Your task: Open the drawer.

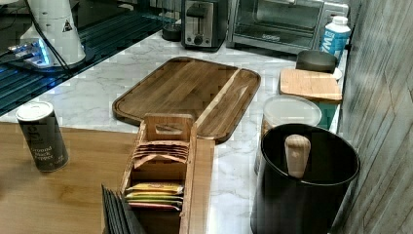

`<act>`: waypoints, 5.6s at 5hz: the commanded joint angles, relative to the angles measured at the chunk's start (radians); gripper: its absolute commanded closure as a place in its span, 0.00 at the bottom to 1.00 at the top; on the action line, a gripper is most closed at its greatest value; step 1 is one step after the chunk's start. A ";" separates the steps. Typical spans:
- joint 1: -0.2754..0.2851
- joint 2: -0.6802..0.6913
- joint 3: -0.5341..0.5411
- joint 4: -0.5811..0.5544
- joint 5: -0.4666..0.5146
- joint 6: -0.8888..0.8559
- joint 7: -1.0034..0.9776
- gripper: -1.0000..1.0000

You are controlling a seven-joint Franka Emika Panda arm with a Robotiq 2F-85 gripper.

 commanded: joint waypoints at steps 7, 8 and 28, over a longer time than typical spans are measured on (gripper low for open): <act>-0.052 -0.065 -0.264 -0.327 -0.046 0.381 -1.231 0.00; -0.036 0.001 -0.342 -0.302 -0.021 0.446 -1.399 0.00; 0.291 -0.095 -0.230 -0.944 0.122 0.885 -1.286 0.00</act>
